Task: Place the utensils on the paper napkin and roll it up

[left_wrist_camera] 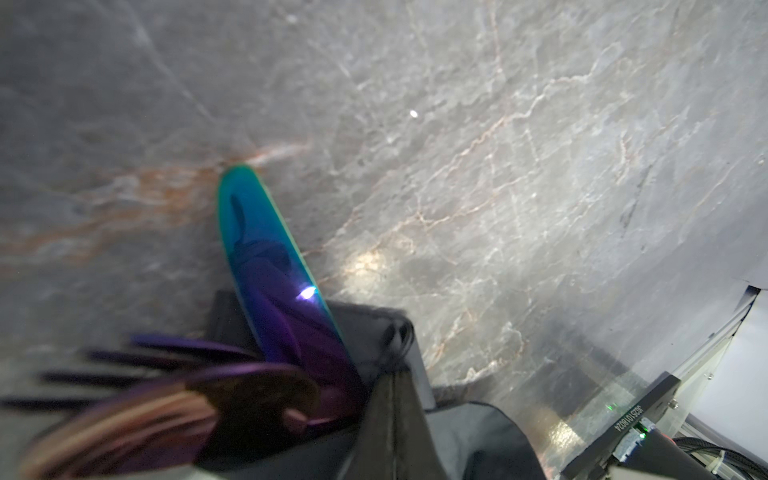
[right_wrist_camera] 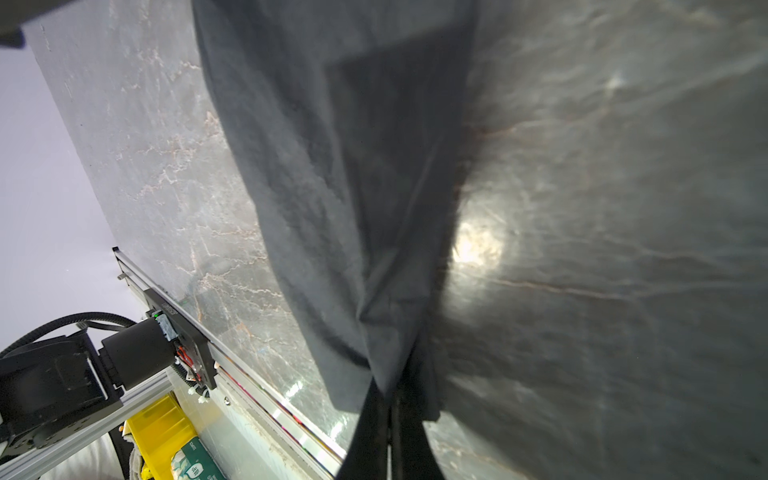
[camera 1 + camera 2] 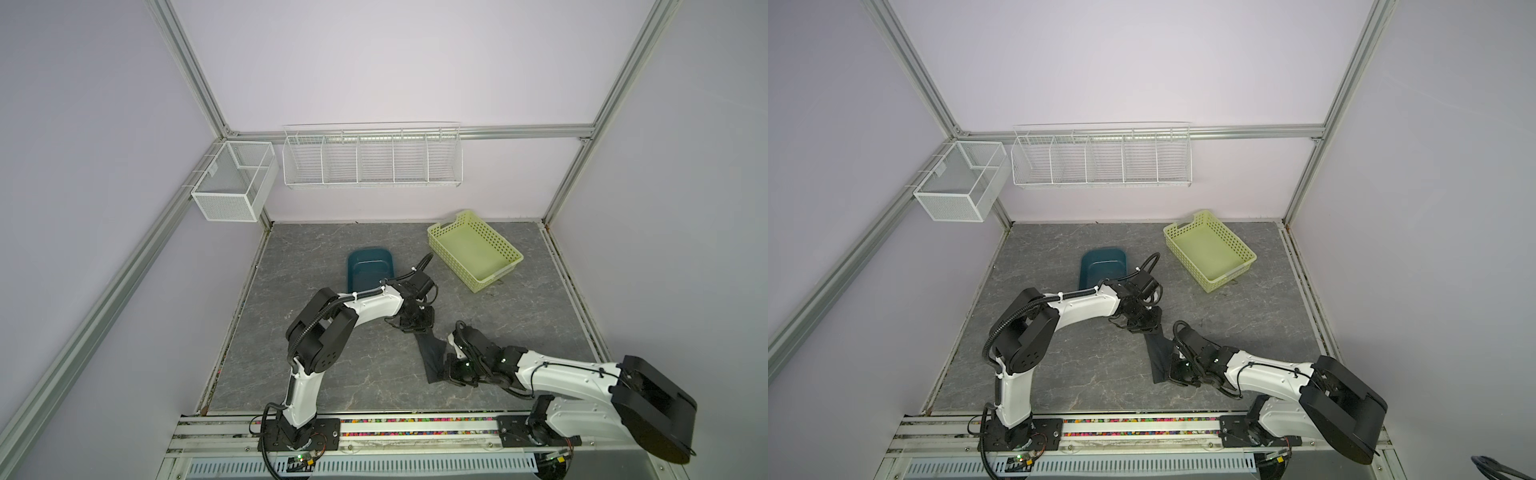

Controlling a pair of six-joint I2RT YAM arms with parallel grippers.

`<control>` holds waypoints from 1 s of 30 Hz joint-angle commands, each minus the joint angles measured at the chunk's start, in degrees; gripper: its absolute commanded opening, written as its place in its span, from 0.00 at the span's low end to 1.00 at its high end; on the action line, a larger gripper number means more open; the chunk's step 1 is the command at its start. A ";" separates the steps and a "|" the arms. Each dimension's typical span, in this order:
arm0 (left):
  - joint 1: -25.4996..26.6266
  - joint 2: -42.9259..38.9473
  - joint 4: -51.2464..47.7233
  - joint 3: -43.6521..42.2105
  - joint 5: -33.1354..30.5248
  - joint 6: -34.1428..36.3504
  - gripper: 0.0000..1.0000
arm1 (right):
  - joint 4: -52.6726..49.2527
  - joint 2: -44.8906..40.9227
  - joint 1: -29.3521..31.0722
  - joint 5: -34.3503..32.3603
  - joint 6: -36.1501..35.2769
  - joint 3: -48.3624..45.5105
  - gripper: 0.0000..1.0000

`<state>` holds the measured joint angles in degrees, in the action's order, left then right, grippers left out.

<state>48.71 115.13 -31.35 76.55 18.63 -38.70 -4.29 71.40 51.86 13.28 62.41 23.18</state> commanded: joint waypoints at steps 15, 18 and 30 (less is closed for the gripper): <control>0.48 -10.43 -6.08 2.56 -3.52 0.34 0.03 | -2.17 3.68 0.62 0.29 1.65 -1.73 0.06; 1.58 -13.15 -5.36 -0.98 -3.78 -0.65 0.02 | -1.80 3.69 0.63 0.34 1.66 -1.78 0.06; 5.48 -15.23 4.61 -14.33 -1.84 -7.00 0.00 | -0.38 4.78 0.84 0.84 2.10 -1.81 0.06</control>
<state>53.34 99.24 -30.87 63.11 16.34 -43.55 -0.67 73.87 52.03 15.20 63.05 23.18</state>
